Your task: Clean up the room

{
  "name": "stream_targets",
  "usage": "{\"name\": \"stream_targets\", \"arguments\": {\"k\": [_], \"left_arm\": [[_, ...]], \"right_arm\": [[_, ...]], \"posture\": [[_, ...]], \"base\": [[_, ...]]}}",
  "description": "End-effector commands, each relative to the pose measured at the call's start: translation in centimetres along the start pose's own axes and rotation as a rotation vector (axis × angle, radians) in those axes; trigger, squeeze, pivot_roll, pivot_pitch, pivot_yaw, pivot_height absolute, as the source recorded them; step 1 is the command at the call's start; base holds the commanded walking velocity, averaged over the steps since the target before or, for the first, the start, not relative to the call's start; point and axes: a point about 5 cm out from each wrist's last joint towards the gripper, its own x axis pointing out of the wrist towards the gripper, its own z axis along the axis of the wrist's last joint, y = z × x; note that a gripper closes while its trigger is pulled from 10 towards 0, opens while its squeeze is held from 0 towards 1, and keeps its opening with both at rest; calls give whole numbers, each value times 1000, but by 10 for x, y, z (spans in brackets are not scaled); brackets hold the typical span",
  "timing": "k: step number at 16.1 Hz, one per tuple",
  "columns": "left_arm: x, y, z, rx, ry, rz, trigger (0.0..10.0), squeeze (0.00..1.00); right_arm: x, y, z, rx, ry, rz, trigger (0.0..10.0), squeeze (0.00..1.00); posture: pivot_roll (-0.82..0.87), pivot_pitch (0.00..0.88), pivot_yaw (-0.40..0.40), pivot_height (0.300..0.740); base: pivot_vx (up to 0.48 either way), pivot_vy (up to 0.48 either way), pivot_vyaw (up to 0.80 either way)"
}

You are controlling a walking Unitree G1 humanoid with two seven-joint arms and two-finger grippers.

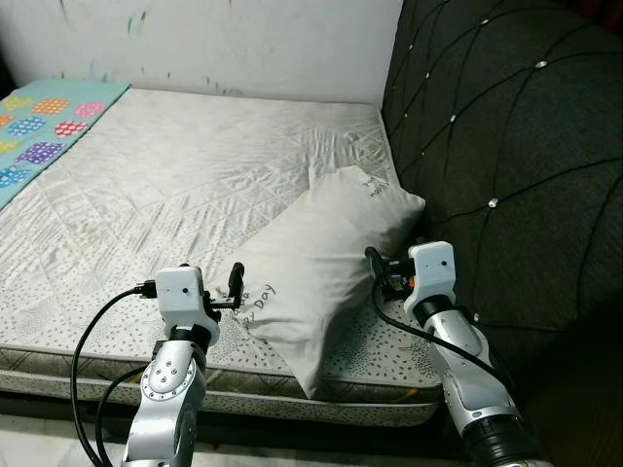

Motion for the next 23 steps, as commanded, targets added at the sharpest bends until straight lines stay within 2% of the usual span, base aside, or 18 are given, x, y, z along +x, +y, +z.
{"name": "stream_targets", "arguments": {"k": [1,4,5,6,7,11,12,16,17,19,23], "left_arm": [[1,1,0,2,9,1,10000,0],[-3,13,-8,26,45,27,10000,0],[-5,23,-11,47,57,46,10000,0],[-6,27,-10,61,59,52,10000,0],[-5,31,-9,82,64,65,10000,0],[-5,46,-6,97,56,98,10000,0],[0,47,-4,99,49,98,10000,0],[16,34,4,84,16,56,10000,0],[20,30,6,74,6,49,10000,0],[17,29,3,54,5,74,10000,0],[18,34,4,71,7,69,10000,0]], "right_arm": [[2,-3,3,-6,-7,-13,10000,0],[0,-6,-2,-18,17,-20,10000,0],[0,-11,-6,-42,40,-34,10000,0],[0,-14,-6,-55,46,-41,10000,0],[1,-22,-6,-108,57,-60,10000,0],[3,-43,-8,-186,98,-124,10000,0],[1,-46,-12,-176,115,-141,10000,0],[-3,-47,-12,-158,107,-151,10000,0],[-1,-43,-14,-146,125,-120,10000,0],[5,-37,-17,-106,167,-61,10000,0],[13,-19,-21,-95,231,20,10000,0]], "posture": [[-64,0,-32,740],[-66,0,-28,740],[-60,0,-30,740],[-52,0,-31,740],[-40,0,-33,740],[-59,0,-31,740],[-76,0,-18,740],[-114,0,-14,740],[-112,0,-25,740],[-97,0,-36,740],[-72,0,-43,740]], "base": [[0,0,0],[0,0,0],[0,0,0],[0,0,0],[0,0,0],[0,0,0],[0,0,0],[0,0,0],[0,0,0],[0,0,0],[0,0,0]]}}
